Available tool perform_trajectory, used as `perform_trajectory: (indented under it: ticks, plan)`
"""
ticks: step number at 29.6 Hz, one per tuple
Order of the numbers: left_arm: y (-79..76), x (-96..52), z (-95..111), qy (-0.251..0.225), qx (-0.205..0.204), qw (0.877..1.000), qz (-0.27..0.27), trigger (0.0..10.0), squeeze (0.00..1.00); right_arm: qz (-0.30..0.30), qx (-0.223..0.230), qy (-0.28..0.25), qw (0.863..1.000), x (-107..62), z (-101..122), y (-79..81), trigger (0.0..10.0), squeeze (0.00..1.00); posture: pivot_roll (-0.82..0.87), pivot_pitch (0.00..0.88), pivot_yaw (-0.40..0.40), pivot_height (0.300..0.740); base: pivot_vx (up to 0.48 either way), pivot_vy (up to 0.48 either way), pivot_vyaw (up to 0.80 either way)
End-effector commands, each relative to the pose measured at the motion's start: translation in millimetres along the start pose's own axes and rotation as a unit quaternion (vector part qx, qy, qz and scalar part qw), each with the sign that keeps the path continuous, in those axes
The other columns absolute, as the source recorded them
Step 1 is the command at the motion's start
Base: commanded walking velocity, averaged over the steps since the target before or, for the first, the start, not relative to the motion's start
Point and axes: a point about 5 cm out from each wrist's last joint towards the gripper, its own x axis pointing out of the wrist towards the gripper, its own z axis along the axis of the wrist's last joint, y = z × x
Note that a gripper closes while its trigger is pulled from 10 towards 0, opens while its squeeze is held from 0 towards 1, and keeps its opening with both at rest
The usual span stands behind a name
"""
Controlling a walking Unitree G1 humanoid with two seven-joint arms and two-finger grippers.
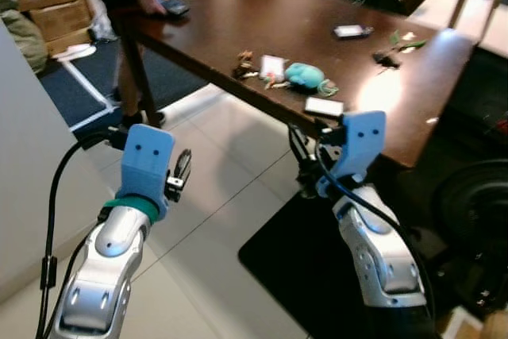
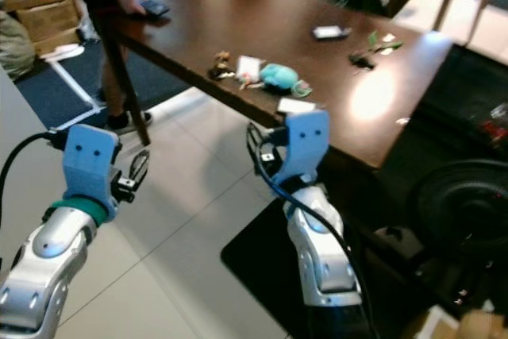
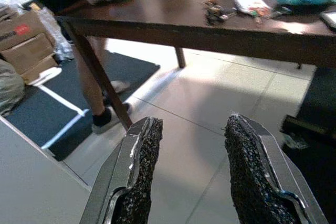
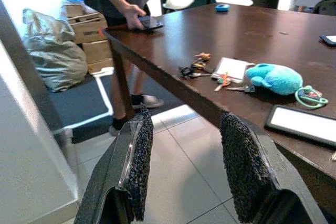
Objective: Hang keys on a hook
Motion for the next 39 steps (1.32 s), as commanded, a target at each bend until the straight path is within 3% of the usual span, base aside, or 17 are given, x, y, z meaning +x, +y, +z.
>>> perform_trajectory:
  ticks: [1, 5, 26, 35, 39]
  plan:
    - [-3.8, -0.9, -0.8, 0.002, -0.001, 1.0, -0.008, 10.0, 0.0, -0.01, 0.006, 0.006, 1.0, -3.0, -2.9, -5.2, 10.0, 0.0, -0.06, 0.082, 0.106, 0.74, 0.442, 0.0, 0.0]
    - [-3.8, -0.8, -0.9, 0.002, -0.001, 1.0, -0.008, 10.0, 0.0, -0.01, 0.01, 0.005, 1.0, -2.9, -2.7, -4.9, 10.0, 0.0, -0.06, 0.081, 0.108, 0.74, 0.441, 0.0, 0.0]
    - [-3.6, -0.5, -1.1, 0.004, 0.0, 1.0, -0.012, 10.0, 0.0, -0.014, 0.02, 0.011, 1.0, -2.2, -4.2, -5.3, 10.0, 0.0, -0.05, 0.08, 0.113, 0.74, 0.431, 0.0, -0.8]
    - [-4.7, -0.1, -4.9, 0.02, 0.006, 1.0, -0.018, 10.0, 0.0, -0.013, 0.015, 0.007, 1.0, -1.9, -3.3, -5.0, 10.0, 0.0, -0.05, 0.081, 0.115, 0.74, 0.146, 0.0, 0.0]
    - [-7.7, -2.1, -8.8, 0.033, 0.019, 0.998, -0.053, 10.0, 0.0, -0.011, 0.013, 0.007, 1.0, -1.9, -3.1, -4.6, 10.0, 0.0, -0.05, 0.082, 0.116, 0.74, 0.0, 0.0, 0.0]
